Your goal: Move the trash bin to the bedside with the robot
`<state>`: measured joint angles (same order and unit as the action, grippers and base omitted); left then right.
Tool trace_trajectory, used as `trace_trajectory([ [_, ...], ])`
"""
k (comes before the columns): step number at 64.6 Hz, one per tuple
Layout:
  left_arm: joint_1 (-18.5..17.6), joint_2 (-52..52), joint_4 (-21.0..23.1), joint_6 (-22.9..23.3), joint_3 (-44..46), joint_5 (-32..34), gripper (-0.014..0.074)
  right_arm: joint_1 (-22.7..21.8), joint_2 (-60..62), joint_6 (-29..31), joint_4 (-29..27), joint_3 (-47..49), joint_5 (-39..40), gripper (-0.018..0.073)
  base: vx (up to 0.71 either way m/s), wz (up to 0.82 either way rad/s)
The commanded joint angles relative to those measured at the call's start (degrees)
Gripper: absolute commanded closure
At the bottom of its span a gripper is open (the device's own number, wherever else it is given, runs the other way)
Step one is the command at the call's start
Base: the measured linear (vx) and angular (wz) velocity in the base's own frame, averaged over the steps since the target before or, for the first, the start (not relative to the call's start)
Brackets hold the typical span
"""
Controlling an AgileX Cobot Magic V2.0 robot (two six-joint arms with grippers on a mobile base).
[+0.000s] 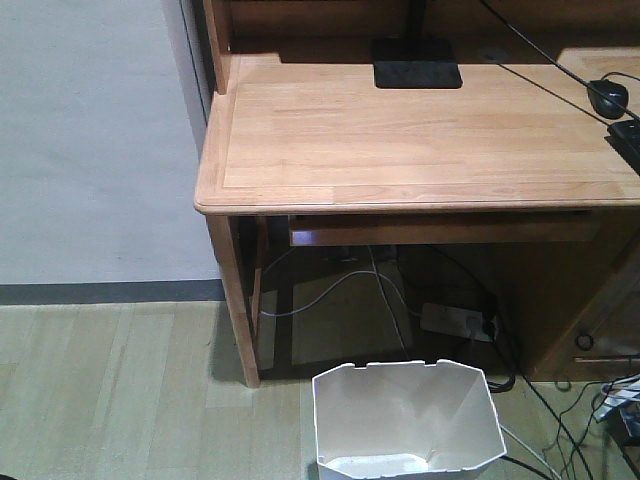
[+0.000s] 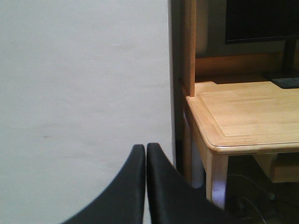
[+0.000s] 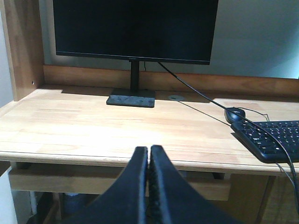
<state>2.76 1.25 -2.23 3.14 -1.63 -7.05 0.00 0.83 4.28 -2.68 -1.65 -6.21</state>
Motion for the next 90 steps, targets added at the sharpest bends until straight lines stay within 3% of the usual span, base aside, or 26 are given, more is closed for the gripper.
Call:
trace_trajectory([
  [1,-0.12,0.29,0.26,0.25,1.19,4.14,0.0603,-0.22,0.51,0.51,0.54,-1.17,4.21,0.0568,0.00,0.00],
  [47,-0.12,0.29,0.26,0.25,1.19,4.14,0.0603,-0.22,0.51,0.51,0.54,-1.17,4.38,0.0568,0.00,0.00],
  [63,-0.12,0.29,0.26,0.25,1.19,4.14,0.0603,-0.22,0.51,0.51,0.54,-1.17,9.64,0.0568,0.00,0.00],
  [75,-0.12,0.29,0.26,0.25,1.19,4.14,0.0603,-0.22,0.51,0.39,-2.02,-0.14,19.77,0.0568,0.00,0.00],
  [90,-0.12,0.29,0.26,0.25,1.19,4.14,0.0603,-0.22,-4.36,0.39,-2.72,8.11,13.00,0.0568,0.00,0.00],
])
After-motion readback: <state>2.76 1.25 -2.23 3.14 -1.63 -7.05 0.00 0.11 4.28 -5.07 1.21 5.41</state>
